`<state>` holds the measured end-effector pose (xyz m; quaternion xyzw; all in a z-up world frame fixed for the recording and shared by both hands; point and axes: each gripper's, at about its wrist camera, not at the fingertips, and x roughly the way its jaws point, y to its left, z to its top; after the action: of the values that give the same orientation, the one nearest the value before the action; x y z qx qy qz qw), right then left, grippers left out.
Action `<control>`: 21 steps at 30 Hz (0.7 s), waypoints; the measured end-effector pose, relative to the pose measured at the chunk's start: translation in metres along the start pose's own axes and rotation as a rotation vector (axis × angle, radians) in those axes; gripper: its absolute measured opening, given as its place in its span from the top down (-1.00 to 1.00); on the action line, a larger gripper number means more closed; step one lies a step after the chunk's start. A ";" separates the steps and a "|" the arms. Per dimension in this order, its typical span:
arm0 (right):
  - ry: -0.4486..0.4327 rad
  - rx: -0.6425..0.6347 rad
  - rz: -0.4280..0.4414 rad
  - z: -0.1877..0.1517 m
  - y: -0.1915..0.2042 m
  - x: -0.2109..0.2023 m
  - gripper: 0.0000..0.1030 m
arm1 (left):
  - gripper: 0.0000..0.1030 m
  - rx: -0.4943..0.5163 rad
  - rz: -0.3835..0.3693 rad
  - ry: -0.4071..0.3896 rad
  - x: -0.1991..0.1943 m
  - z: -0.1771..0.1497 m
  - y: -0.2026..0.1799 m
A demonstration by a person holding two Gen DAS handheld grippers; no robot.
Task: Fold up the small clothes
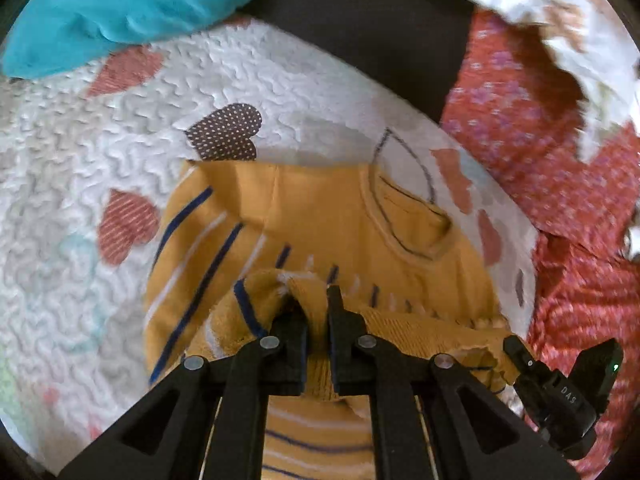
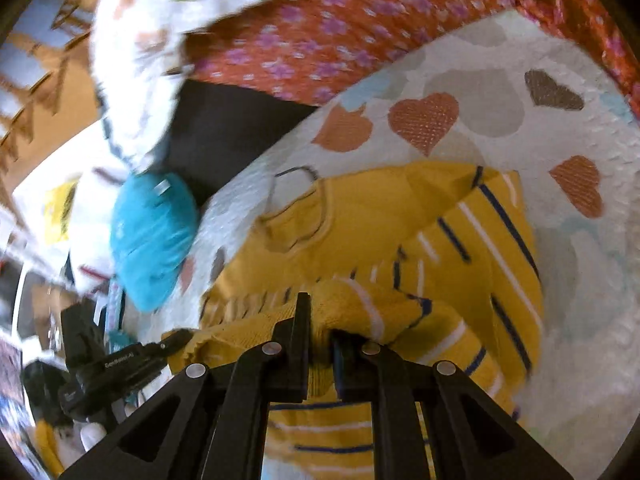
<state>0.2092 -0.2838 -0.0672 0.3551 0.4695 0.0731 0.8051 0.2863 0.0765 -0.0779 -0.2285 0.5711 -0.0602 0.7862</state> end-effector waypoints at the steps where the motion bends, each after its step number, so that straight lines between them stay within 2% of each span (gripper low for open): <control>1: 0.003 0.017 -0.013 0.007 -0.005 0.011 0.81 | 0.81 -0.012 -0.002 0.012 0.007 0.005 0.002; 4: 0.018 0.065 -0.026 0.022 -0.018 0.036 0.74 | 0.76 -0.091 -0.064 0.058 0.027 0.021 0.016; 7: 0.029 0.141 0.006 0.031 -0.032 0.052 0.53 | 0.57 -0.130 -0.110 0.042 0.025 0.029 0.026; 9: 0.025 0.204 0.036 0.035 -0.042 0.058 0.43 | 0.35 -0.133 -0.082 0.004 0.019 0.034 0.031; 10: 0.024 0.231 0.048 0.036 -0.045 0.060 0.40 | 0.32 -0.136 -0.060 -0.015 0.015 0.036 0.035; 15: 0.013 0.296 0.095 0.041 -0.052 0.063 0.18 | 0.28 -0.153 -0.019 -0.044 0.000 0.040 0.052; 16: 0.003 0.295 0.107 0.041 -0.051 0.060 0.07 | 0.27 -0.147 -0.010 -0.048 -0.003 0.038 0.054; 17: -0.016 0.284 0.104 0.042 -0.049 0.056 -0.01 | 0.23 -0.134 0.001 -0.050 -0.006 0.034 0.055; 21: -0.051 0.269 0.078 0.044 -0.048 0.041 -0.09 | 0.19 -0.037 0.085 -0.067 -0.019 0.007 0.052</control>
<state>0.2565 -0.3230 -0.1135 0.4795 0.4403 0.0319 0.7584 0.2771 0.1317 -0.0820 -0.2205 0.5547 -0.0087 0.8023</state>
